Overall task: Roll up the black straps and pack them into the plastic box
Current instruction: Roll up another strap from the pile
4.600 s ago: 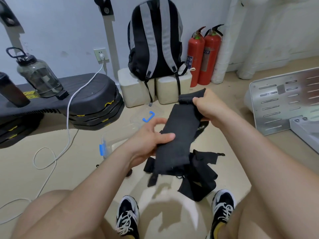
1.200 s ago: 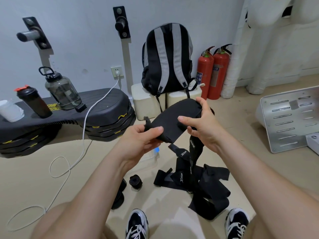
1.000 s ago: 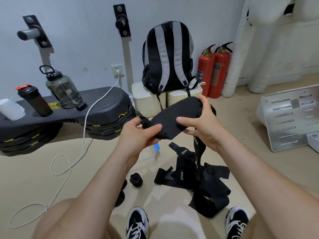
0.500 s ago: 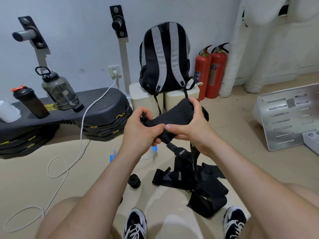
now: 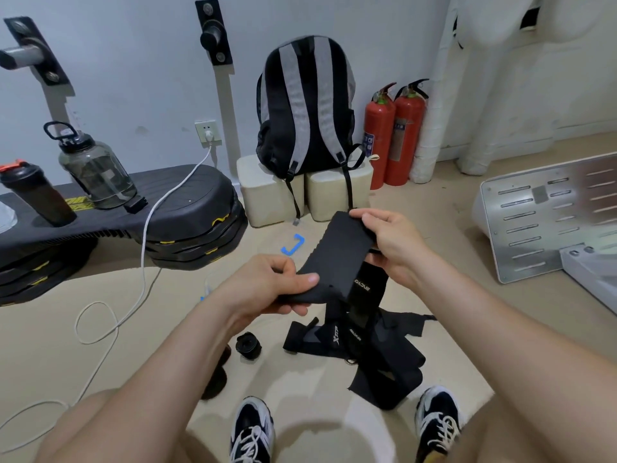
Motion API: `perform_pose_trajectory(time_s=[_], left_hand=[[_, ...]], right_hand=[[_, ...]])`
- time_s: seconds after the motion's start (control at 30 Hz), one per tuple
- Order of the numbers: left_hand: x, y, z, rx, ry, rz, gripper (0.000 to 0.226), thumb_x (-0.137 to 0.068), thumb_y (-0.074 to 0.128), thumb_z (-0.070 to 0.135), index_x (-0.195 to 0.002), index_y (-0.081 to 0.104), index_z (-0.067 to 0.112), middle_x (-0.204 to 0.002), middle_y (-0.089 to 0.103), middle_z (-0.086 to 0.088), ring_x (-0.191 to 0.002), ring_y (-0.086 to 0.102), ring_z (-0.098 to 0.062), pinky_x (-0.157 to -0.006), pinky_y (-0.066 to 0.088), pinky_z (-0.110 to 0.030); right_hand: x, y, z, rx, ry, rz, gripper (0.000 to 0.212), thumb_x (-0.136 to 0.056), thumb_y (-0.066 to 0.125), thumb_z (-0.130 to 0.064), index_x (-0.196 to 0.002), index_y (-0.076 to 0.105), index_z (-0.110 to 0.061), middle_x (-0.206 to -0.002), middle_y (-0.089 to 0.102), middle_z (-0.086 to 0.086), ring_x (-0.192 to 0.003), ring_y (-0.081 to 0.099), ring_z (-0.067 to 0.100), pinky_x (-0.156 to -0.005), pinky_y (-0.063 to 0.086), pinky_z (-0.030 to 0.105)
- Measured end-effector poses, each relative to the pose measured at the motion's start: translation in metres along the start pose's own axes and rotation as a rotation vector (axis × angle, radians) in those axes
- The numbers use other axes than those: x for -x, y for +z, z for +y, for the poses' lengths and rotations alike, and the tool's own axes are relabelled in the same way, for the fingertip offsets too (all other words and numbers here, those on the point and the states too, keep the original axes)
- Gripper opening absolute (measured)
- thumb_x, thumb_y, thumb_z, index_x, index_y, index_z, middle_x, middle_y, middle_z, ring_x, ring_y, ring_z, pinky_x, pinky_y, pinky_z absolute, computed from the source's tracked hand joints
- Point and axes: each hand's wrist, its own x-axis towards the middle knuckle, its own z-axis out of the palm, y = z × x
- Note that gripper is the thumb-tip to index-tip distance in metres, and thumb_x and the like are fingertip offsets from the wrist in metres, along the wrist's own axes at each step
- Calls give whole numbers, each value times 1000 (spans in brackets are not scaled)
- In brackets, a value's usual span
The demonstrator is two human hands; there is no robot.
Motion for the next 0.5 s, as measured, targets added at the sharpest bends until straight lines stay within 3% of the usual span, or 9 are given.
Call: perform_pose_trajectory(time_s=[0.13,0.23,0.33,0.43,0.5], left_hand=[[-11,-4,4,38,-17,-2,26,-91,71,19,-74,50,15,-67,69,-13,-54,65,-18,-45,43,-17],[-22,-4,16,179,62,18,4,-96,63,13,-96,60,16,-71,70,-14,-58,67,-18,-48,48,-17],[-26,-3,21,240,186,-3,13,-97,59,5,-97,61,18,-76,71,-16,-62,69,-20,-51,49,-19],[-25,7,-4,218,186,-29,16,-95,59,-2,-89,63,14,-76,67,-20,-54,66,-18,-47,45,-18],[-23,20,-46,157,65,-72,17,-94,60,-4,-89,67,12,-65,60,-15,-48,65,-15,-43,41,-17]], right_hand=[[-27,16,-24,232,-70,-1,29,-102,45,-9,-108,73,-20,-103,66,1,-83,58,9,-52,45,18],[-49,41,-62,273,-286,5,29,-100,50,-7,-106,75,-19,-92,67,-9,-84,58,4,-54,44,10],[-56,53,-85,239,-456,5,25,-97,56,-9,-102,77,-19,-99,70,-12,-93,60,-3,-63,41,-1],[-55,48,-55,159,-453,-28,25,-93,58,-7,-90,79,-21,-96,75,-12,-93,64,-3,-74,45,5],[-56,42,1,129,-348,-39,30,-91,58,-4,-80,79,-22,-90,76,-11,-91,66,0,-78,48,11]])
